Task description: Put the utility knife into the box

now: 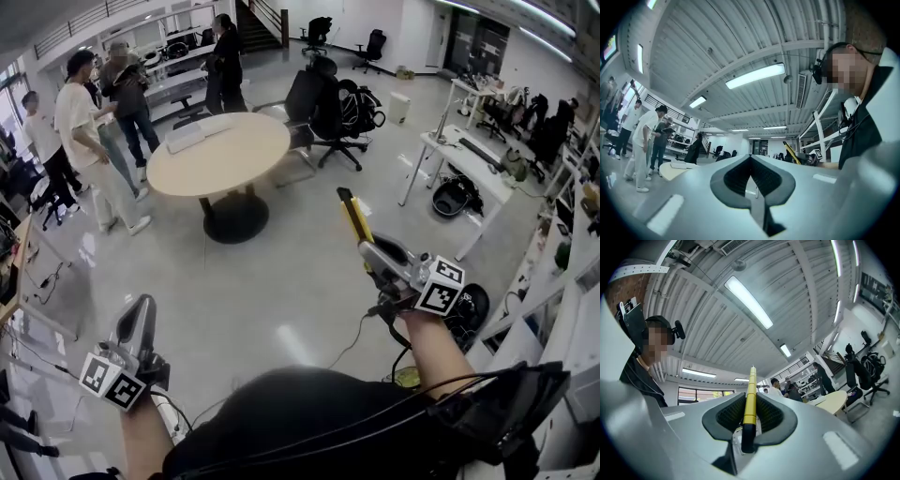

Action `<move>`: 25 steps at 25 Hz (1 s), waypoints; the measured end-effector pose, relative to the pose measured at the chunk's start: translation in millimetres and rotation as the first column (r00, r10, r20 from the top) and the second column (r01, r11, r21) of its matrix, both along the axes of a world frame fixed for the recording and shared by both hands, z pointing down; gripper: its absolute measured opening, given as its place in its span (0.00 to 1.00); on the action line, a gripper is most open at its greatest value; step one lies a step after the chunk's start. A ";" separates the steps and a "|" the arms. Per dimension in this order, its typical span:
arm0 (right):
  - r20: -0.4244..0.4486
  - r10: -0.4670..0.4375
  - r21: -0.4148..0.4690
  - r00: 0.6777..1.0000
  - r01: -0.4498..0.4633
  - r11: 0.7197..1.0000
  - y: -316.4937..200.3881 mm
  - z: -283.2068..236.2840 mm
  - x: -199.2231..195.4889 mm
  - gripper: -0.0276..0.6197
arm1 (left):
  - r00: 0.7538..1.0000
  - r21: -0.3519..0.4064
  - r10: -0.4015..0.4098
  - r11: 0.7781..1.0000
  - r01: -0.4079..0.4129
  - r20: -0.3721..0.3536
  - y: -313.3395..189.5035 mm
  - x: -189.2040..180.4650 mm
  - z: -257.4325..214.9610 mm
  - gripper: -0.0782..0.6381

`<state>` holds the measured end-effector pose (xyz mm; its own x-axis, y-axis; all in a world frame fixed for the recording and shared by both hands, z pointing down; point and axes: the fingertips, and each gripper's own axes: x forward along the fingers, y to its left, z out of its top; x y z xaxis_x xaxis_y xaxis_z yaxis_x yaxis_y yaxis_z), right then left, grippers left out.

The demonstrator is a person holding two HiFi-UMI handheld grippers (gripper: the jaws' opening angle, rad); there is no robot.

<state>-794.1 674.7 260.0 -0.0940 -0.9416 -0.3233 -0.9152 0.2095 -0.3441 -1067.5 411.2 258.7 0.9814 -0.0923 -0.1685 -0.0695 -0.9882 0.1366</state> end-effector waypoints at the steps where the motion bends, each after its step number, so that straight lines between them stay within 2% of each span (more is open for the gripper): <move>1: -0.002 0.009 -0.004 1.000 -0.009 1.000 8.6 0.0 8.1 0.18 | 1.000 -0.001 0.012 1.000 -0.012 0.002 7.5 12.0 0.1 0.10; 8: -0.016 0.074 -0.022 0.997 -0.074 0.997 53.9 6.8 50.8 0.18 | 0.994 -0.016 0.109 0.994 -0.108 0.029 47.3 84.6 7.0 0.10; 13: 0.001 0.106 -0.024 0.994 -0.106 0.994 66.4 9.7 71.1 0.18 | 0.988 -0.011 0.148 0.989 -0.148 0.047 55.5 118.5 3.4 0.10; 20: -0.013 0.164 -0.049 0.986 -0.164 0.985 52.4 19.0 92.7 0.18 | 0.971 -0.027 0.237 0.971 -0.236 0.029 33.1 168.7 19.8 0.10; 25: -0.048 0.223 -0.075 0.974 -0.226 0.971 4.3 16.1 115.9 0.18 | 0.953 -0.029 0.303 0.953 -0.303 -0.001 -24.0 210.1 29.4 0.10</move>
<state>-678.2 678.9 276.1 0.1114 -0.9625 -0.2473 -0.9488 -0.0290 -0.3146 -857.4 387.2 288.1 0.9646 0.2044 -0.1668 0.2317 -0.9586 0.1654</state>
